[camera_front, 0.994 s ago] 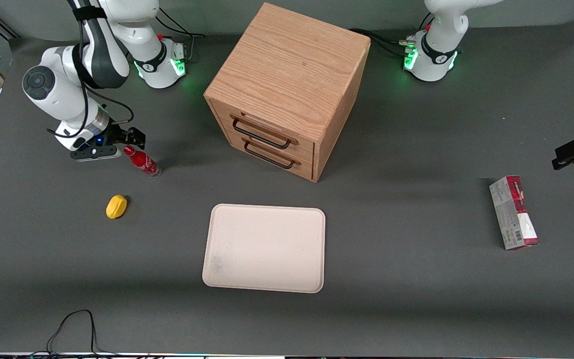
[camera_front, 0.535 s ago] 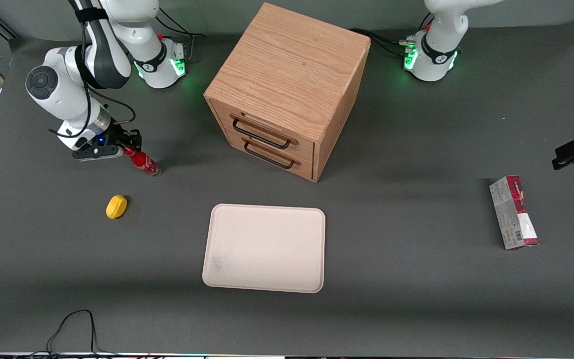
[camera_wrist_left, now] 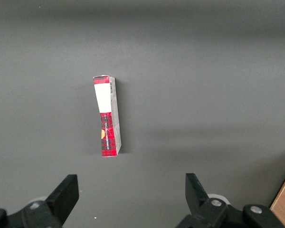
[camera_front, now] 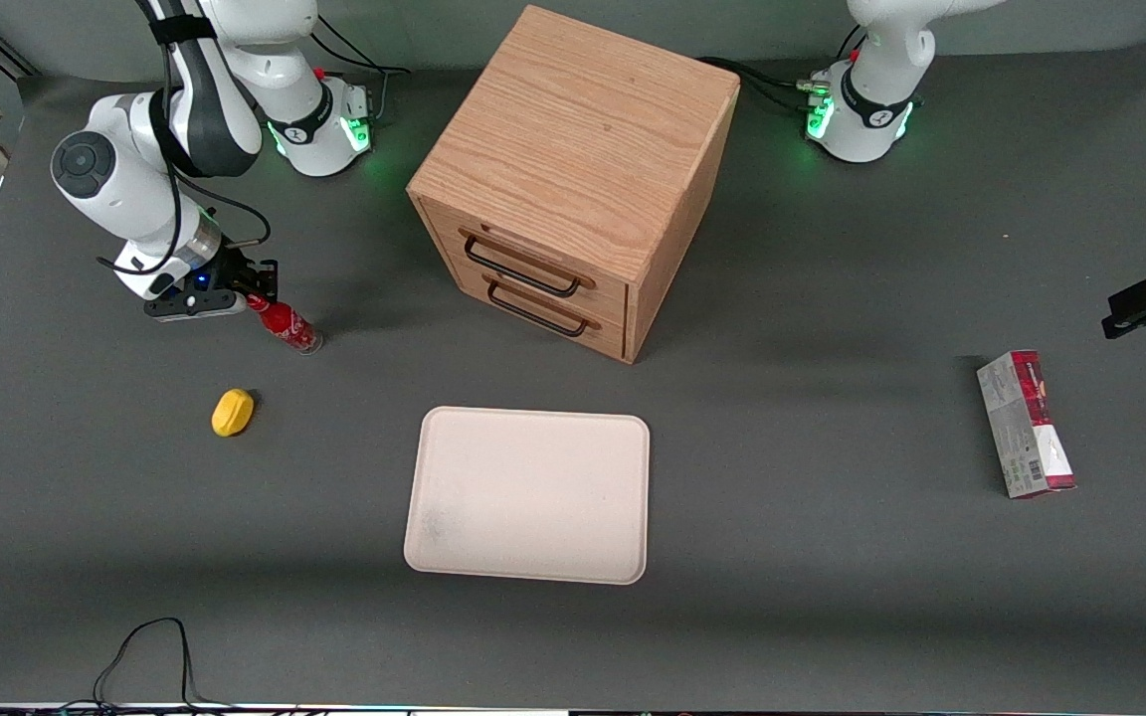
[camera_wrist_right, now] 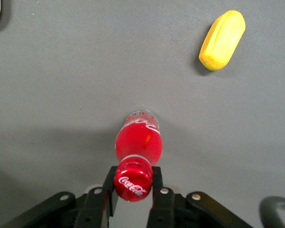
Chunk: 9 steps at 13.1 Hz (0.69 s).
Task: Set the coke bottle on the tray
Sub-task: 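Lift the bottle with the right gripper and carry it toward the tray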
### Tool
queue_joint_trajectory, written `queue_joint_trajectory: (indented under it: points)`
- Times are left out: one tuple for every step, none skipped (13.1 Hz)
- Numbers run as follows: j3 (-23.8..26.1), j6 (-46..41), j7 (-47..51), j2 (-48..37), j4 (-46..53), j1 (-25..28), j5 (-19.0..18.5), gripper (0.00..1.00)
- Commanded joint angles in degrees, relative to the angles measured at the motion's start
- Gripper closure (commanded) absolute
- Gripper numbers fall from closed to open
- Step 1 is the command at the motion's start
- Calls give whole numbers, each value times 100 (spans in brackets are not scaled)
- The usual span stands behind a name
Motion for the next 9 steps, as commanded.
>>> queue_joint_trajectory:
  points:
    - [-36,-23,13,-82,110,54,123,100]
    - [-27,-233,100,-82,285,54,123,100]
    - [-19,-548,153,-65,548,54,114,100]
    - [-19,-934,162,-38,881,54,123,100]
    - [-19,-1347,162,-12,1250,46,123,100]
    - [-19,-1751,180,101,1689,46,123,100]
    - [-19,-2216,267,311,2207,46,123,100]
    - [-19,-2708,389,592,2821,46,123,100]
    - [-19,-3174,495,891,3427,46,123,100]
